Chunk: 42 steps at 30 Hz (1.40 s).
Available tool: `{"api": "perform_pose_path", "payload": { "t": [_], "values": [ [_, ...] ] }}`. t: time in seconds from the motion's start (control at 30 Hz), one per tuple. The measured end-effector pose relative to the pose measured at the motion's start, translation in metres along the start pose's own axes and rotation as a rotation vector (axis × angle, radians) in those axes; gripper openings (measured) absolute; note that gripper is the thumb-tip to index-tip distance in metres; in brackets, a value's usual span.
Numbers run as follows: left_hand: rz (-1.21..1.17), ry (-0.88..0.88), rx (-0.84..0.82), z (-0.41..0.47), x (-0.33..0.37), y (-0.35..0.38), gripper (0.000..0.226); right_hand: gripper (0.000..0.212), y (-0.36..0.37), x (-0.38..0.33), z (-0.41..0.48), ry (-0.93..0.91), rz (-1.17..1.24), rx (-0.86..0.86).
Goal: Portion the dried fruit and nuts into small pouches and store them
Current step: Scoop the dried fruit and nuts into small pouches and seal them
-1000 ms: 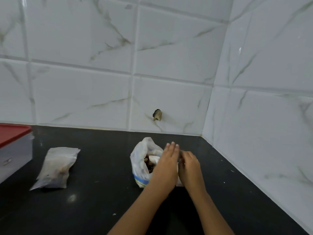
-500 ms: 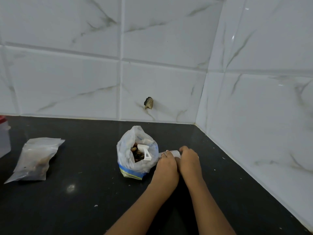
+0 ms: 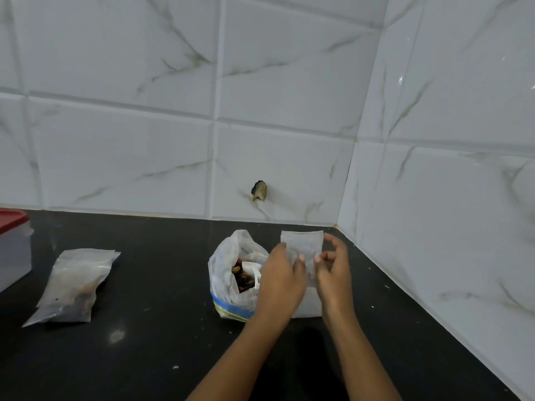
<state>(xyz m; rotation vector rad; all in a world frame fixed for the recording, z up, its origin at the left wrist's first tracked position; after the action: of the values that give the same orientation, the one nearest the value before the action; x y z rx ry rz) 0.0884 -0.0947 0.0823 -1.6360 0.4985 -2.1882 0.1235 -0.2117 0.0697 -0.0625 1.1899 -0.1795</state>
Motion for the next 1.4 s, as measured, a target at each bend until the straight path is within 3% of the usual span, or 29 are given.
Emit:
{"api": "perform_pose_path", "payload": {
  "t": [0.17,0.37,0.5,0.63,0.73,0.87,1.0,1.1,1.17,1.3,1.4],
  "values": [
    [0.034,0.032,-0.004,0.005,-0.003,-0.058,0.057,0.053,0.054,-0.025,-0.011,-0.113,0.105,-0.186],
    [0.087,0.014,0.112,-0.007,-0.048,-0.129,0.073,0.035,0.125,-0.043,-0.010,-0.083,-0.039,-0.368],
    [0.082,0.022,-0.049,-0.015,-0.069,-0.134,0.090,0.012,0.149,-0.045,-0.019,-0.143,-0.143,-0.359],
    [0.206,0.034,-0.121,-0.014,-0.074,-0.126,0.111,0.009,0.147,-0.046,-0.022,-0.201,-0.283,-0.359],
    [0.224,0.020,-0.080,-0.016,-0.077,-0.126,0.103,0.003,0.147,-0.045,-0.028,-0.178,-0.251,-0.393],
    [0.268,0.010,-0.096,-0.020,-0.075,-0.130,0.097,0.012,0.150,-0.050,-0.032,-0.148,-0.217,-0.490],
    [0.281,0.056,-0.156,-0.021,-0.076,-0.129,0.098,0.025,0.150,-0.060,-0.036,-0.255,-0.408,-0.629],
    [0.178,0.067,-0.228,-0.021,-0.080,-0.128,0.085,0.032,0.145,-0.055,-0.035,-0.196,-0.441,-0.710],
    [0.178,0.073,-0.234,-0.022,-0.080,-0.127,0.077,0.036,0.141,-0.052,-0.032,-0.157,-0.453,-0.682],
    [0.319,0.139,-0.181,-0.018,-0.075,-0.124,0.078,0.033,0.144,-0.053,-0.028,-0.192,-0.702,-0.540],
    [0.429,0.159,-0.170,-0.014,-0.074,-0.119,0.076,0.019,0.141,-0.052,-0.024,-0.151,-0.510,-0.447]
  ]
}}
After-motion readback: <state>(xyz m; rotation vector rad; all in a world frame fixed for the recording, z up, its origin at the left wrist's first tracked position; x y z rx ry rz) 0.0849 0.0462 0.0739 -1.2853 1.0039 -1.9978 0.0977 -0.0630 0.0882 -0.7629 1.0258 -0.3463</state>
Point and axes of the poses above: each hand's wrist, its own z-axis towards the middle knuckle, its own y-axis out of the palm, x = y × z, the point moved 7 cm from there along z, towards the middle knuckle, and after that the axes turned 13 degrees about -x, right-handed, at the moved point
